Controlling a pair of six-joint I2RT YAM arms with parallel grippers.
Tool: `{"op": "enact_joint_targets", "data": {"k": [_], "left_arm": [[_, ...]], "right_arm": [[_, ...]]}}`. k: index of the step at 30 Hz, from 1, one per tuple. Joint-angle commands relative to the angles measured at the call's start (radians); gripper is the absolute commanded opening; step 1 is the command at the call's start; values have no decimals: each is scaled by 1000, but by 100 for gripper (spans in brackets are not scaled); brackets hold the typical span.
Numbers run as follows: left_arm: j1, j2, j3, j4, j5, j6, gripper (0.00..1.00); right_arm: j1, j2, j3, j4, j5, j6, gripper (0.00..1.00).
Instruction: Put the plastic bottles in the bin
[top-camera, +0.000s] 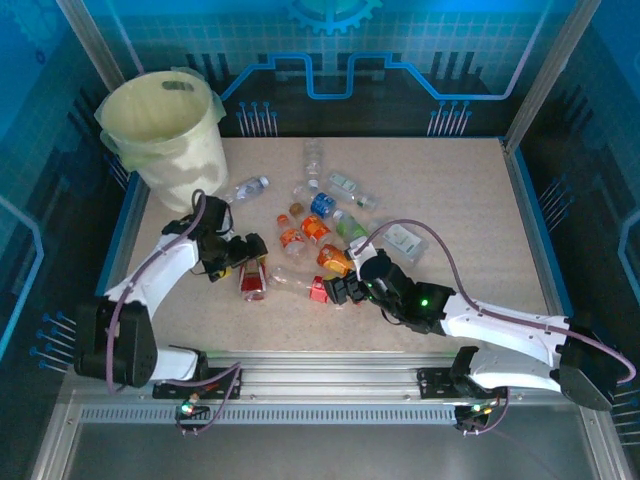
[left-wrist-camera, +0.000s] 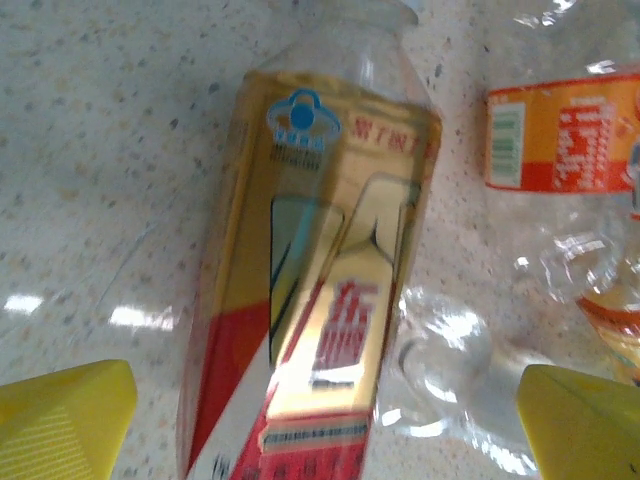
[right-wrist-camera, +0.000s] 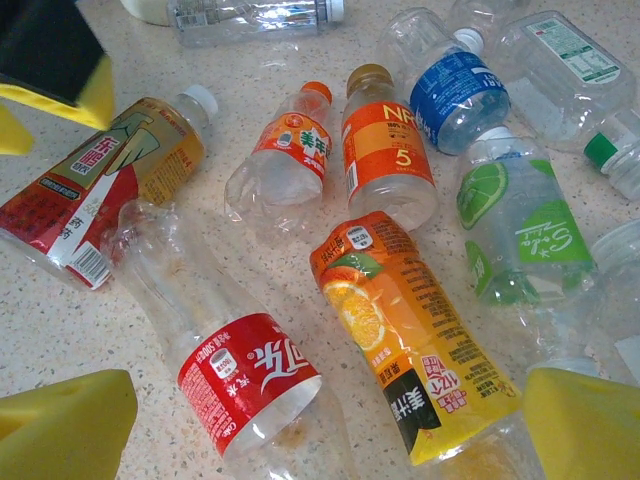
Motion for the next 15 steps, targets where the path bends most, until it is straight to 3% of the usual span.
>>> {"op": "enact_joint_targets", "data": {"k": [1,7,15], "left_arm": [[-8,91,40,52,-37,50,99],[-9,224,102,61,-60,119,99],[-7,291,131,75,-92,100,94]], "right_arm": [[9,5,-4,17,-11,16,100],[11,-24,-7,-29,1,18,100],[12,-74,-33,-58,40,29,100]]}}
